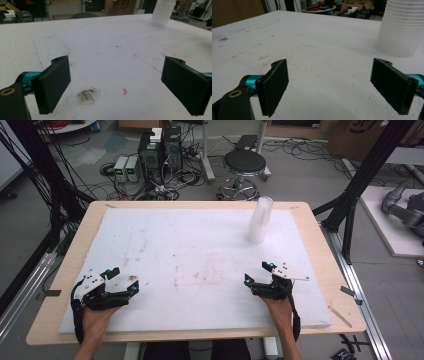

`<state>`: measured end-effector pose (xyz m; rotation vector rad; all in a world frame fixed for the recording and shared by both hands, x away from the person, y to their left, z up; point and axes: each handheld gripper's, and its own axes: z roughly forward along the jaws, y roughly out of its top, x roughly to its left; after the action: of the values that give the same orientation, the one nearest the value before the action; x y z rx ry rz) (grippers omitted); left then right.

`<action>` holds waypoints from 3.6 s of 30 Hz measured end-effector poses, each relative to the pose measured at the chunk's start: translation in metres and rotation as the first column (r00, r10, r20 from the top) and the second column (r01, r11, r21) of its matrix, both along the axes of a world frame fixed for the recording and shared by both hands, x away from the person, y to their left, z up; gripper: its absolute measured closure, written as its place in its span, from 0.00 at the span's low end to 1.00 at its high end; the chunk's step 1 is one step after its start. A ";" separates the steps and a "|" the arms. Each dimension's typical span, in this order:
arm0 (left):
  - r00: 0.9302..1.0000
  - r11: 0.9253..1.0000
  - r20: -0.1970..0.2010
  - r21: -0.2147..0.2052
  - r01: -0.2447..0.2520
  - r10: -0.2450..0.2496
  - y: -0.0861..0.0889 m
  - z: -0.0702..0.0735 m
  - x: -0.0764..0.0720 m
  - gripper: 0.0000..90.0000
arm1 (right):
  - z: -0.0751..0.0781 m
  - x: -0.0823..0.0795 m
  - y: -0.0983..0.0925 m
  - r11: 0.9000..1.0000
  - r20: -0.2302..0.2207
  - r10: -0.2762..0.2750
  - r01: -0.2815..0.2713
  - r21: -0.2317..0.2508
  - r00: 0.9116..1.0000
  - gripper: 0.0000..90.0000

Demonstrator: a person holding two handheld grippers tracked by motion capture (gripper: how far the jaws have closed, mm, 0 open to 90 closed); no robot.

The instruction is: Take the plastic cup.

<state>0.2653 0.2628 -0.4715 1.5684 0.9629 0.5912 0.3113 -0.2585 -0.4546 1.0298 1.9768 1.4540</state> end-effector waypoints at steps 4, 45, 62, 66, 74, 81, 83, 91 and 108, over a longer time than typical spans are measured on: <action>1.000 1.000 -0.006 -0.007 0.003 -0.003 0.001 0.000 0.001 0.10 | 0.000 0.001 0.002 1.000 0.000 0.005 -0.005 -0.022 1.000 0.16; 1.000 1.000 -0.020 0.020 -0.001 0.001 -0.002 0.000 0.002 0.10 | 0.095 0.007 -0.010 0.992 0.087 -0.114 0.118 -0.042 0.990 0.15; 0.998 1.000 -0.059 0.001 0.014 -0.014 0.000 0.000 0.006 0.10 | 0.162 0.065 -0.012 0.969 0.036 -0.230 0.233 -0.084 0.972 0.15; 0.999 1.000 -0.046 0.018 0.006 -0.005 -0.002 0.000 0.005 0.10 | 0.171 0.082 -0.018 0.966 0.007 -0.255 0.255 -0.052 0.967 0.15; 0.999 1.000 -0.054 0.025 0.008 -0.007 -0.002 0.001 0.006 0.10 | 0.184 0.108 -0.025 0.950 -0.024 -0.310 0.308 -0.053 0.951 0.15; 0.998 1.000 -0.063 0.027 0.002 -0.001 -0.003 0.001 0.007 0.10 | 0.191 0.143 -0.017 0.942 -0.068 -0.328 0.320 -0.102 0.942 0.15; 0.998 1.000 -0.058 0.031 0.000 0.002 -0.003 0.001 0.006 0.10 | 0.193 0.149 -0.014 0.940 -0.059 -0.332 0.325 -0.108 0.941 0.15; 0.998 0.999 -0.061 0.037 0.003 -0.001 -0.004 0.001 0.006 0.10 | 0.189 0.174 -0.008 0.931 -0.116 -0.353 0.336 -0.146 0.928 0.15; 0.998 0.999 -0.064 0.053 0.005 -0.002 -0.005 0.001 0.007 0.10 | 0.157 0.200 0.010 0.924 -0.256 -0.353 0.292 -0.247 0.900 0.15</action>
<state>0.2719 0.2575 -0.4705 1.6442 0.9997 0.5711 0.5118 -0.2482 -0.2972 1.4693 1.9788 0.9400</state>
